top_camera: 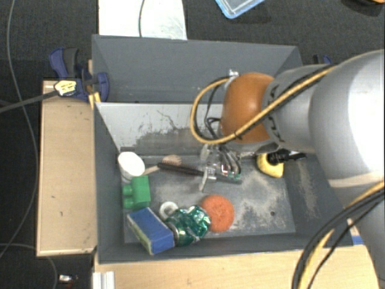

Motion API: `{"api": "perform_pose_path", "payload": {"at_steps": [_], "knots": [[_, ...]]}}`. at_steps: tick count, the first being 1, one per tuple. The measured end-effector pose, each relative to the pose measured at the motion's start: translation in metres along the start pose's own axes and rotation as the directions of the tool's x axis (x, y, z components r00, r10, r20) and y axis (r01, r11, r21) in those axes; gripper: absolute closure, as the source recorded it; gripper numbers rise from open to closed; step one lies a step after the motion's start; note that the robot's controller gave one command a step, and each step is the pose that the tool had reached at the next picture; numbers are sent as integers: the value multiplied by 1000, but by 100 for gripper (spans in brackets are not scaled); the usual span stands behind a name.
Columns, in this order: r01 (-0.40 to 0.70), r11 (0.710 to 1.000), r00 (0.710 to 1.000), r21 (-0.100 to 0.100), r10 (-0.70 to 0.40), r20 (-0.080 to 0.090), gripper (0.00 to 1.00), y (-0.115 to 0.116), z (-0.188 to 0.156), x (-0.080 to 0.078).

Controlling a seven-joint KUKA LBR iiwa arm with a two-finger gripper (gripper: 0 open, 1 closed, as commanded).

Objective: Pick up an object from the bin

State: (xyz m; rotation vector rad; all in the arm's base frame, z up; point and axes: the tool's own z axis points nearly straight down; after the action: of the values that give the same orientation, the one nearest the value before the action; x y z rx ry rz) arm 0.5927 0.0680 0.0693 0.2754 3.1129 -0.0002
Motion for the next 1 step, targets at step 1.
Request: {"api": "perform_pose_path", "payload": {"at_steps": [1], "knots": [[-218, 976, 976, -5, 218, 2, 100, 10, -1, 2]]}}
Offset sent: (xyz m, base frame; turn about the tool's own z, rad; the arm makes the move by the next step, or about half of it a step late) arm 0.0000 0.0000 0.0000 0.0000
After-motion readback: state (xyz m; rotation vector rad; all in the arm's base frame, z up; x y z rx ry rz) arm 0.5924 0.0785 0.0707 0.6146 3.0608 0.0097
